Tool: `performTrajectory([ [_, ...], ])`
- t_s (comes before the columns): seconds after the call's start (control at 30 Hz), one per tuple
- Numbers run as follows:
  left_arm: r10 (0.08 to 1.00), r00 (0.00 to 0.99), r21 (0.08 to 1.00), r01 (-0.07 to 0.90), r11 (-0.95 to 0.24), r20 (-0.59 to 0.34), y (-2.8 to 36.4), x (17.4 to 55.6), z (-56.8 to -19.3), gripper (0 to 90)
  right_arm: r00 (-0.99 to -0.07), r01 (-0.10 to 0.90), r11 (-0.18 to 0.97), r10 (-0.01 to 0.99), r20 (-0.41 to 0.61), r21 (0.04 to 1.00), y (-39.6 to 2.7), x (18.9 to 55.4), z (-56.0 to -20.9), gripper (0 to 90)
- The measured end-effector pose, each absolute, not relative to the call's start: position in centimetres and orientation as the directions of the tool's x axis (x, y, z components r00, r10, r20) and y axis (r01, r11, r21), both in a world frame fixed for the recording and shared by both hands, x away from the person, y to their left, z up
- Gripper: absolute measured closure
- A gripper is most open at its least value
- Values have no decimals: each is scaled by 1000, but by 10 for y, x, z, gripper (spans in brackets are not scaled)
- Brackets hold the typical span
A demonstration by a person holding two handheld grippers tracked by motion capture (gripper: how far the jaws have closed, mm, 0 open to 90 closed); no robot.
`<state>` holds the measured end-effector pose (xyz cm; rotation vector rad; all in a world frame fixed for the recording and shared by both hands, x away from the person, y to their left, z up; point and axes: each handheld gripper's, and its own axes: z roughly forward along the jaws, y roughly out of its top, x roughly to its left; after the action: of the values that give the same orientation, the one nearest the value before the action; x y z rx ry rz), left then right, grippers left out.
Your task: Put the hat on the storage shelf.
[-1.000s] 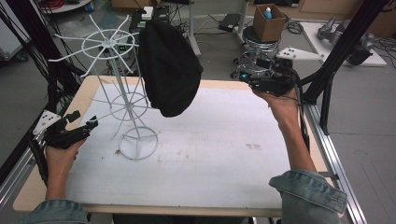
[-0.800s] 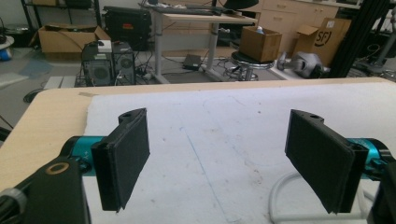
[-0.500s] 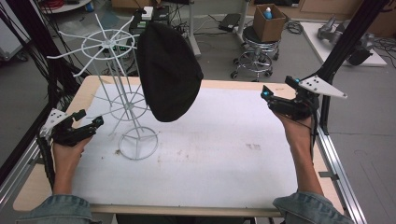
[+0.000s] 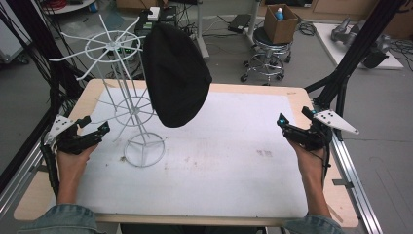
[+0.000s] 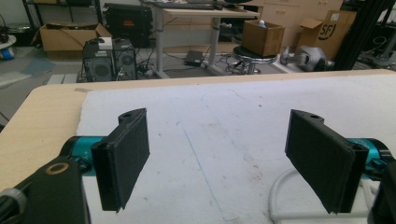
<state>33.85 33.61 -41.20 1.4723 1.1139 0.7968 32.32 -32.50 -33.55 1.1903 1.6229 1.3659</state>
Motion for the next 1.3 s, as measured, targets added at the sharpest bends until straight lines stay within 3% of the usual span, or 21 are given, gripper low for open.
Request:
performTrajectory([
  [0.47,940,330,975,221,13,-87,330,340,-417,219,-340,320,82,940,33,944,-314,330,-344,111],
  [0.57,940,329,976,219,11,-84,331,340,-416,219,-325,373,41,942,89,927,-317,330,-346,112],
  [0.7,941,325,975,220,18,-91,332,341,-417,219,-311,340,21,946,91,940,-320,325,-352,112],
  [0.83,941,328,974,225,10,-85,331,342,-418,219,-300,379,21,948,102,925,-325,325,-361,111],
  [1.03,940,333,972,234,-3,-78,328,344,-420,219,-289,374,68,956,47,925,-320,323,-361,112],
  [1.3,940,331,973,232,3,-82,328,345,-420,219,-291,377,65,955,51,924,-319,322,-360,112],
])
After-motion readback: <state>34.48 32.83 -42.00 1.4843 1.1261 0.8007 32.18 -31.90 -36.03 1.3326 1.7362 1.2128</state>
